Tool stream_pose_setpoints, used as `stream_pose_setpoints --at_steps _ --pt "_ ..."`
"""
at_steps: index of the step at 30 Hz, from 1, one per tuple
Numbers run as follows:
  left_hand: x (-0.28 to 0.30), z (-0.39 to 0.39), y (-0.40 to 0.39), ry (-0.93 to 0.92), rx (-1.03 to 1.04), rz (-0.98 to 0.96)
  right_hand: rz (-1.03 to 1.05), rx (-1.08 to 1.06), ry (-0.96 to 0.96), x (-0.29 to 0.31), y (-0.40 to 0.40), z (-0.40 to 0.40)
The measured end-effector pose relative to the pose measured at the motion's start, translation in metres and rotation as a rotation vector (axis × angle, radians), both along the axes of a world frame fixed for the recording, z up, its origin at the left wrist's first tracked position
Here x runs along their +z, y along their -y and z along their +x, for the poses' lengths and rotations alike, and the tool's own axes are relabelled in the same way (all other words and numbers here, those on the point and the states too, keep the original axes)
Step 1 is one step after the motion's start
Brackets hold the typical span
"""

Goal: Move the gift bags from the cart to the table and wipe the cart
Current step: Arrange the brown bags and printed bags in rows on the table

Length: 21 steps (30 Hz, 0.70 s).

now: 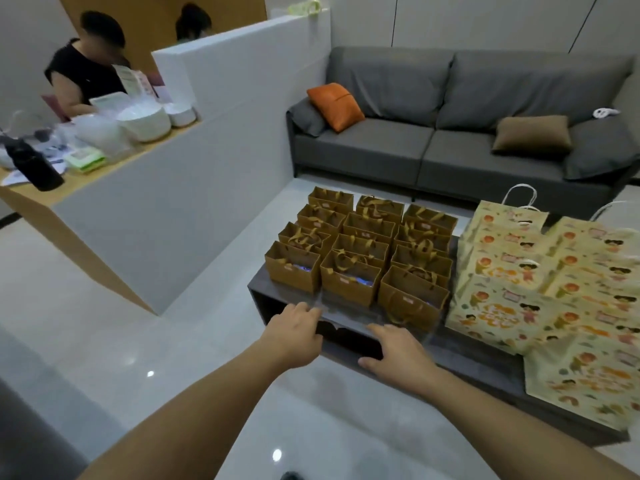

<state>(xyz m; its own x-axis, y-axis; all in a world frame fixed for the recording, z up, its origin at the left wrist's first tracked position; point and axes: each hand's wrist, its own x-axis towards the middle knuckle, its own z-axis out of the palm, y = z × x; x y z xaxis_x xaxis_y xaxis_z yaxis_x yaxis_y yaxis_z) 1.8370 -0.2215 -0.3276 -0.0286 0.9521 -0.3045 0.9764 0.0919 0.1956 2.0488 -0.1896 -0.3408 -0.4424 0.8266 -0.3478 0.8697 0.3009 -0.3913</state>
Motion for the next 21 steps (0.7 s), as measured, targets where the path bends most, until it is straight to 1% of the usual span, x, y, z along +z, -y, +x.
stream_pose_setpoints --at_steps 4,11,18,21 --pt "-0.026 -0.063 -0.030 0.087 0.028 -0.036 -0.054 -0.048 0.035 -0.024 -0.022 -0.057" --pt "-0.073 -0.153 -0.078 0.110 0.091 -0.134 -0.158 -0.061 0.069 -0.064 -0.065 -0.160" --pt "-0.112 -0.226 -0.154 0.164 0.169 -0.165 -0.242 -0.080 0.033 -0.110 -0.163 -0.239" --pt "-0.126 -0.253 -0.178 0.193 0.244 -0.222 -0.250 -0.163 -0.013 -0.137 -0.211 -0.271"
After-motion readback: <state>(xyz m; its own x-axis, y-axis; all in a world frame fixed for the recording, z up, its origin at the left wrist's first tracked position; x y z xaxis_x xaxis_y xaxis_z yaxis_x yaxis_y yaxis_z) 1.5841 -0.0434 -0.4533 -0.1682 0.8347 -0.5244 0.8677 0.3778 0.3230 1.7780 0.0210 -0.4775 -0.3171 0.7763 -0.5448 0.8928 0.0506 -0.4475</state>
